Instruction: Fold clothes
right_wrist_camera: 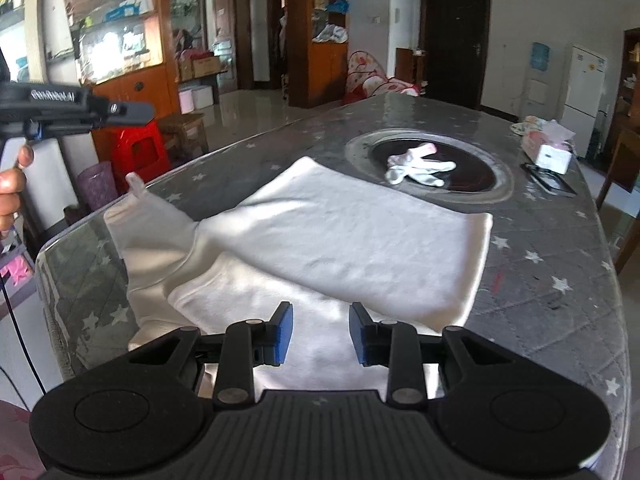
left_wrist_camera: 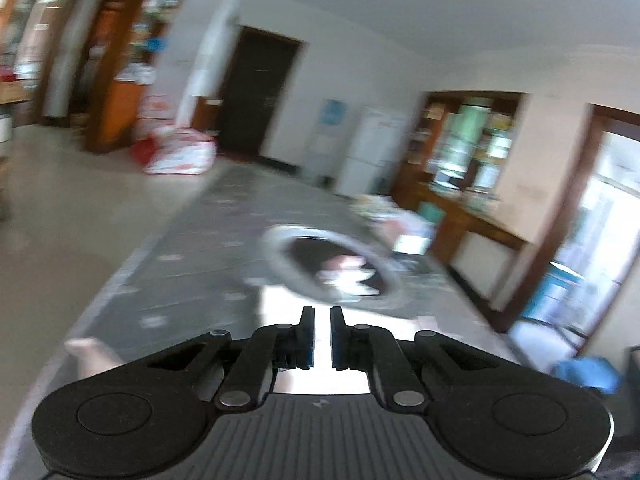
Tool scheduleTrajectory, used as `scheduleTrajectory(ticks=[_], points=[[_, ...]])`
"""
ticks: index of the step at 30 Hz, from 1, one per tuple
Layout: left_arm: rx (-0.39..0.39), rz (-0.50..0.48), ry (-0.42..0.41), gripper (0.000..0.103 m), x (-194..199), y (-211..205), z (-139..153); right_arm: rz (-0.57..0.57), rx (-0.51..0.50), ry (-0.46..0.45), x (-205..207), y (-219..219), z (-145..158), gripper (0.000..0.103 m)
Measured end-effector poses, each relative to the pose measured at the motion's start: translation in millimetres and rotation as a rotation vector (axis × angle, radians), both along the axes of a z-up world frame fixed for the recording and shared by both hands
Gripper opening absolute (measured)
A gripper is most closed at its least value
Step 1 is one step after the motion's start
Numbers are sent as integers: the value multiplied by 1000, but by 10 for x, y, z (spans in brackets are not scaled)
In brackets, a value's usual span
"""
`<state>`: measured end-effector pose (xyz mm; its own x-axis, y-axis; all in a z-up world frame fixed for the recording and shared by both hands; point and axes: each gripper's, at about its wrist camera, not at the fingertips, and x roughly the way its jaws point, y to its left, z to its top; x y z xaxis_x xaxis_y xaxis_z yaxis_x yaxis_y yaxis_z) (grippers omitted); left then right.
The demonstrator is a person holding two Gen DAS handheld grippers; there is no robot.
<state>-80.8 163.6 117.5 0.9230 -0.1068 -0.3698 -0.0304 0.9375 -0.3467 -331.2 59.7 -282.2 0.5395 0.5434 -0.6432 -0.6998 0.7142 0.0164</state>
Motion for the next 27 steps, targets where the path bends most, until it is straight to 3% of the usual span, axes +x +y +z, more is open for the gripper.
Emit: scheduleTrajectory(ticks=[3,8,13,15,18,21,27], points=[[31,-95,-7,8,123,-332,52,-16,16,-4,-2,-95,16,30],[112,-85,56,11,138,-565,-129,-43,42,-10,-6,-253,43,30],[172,119,157,16,-89,-247,-473,-43,44,-1,26,-256,14,31],[190,233,190,32,-187,-49,-588,-36,41,5,39,-224,-5,31],[216,420,236,44,-333,270,-750,-17,33,10,33,-135,-25,32],[213,583,284,48,-418,601,-905,-5,25,15,29,-58,-39,32],[141,676,317,48,-416,998,-1095,-1,5,20,6,20,-42,32]])
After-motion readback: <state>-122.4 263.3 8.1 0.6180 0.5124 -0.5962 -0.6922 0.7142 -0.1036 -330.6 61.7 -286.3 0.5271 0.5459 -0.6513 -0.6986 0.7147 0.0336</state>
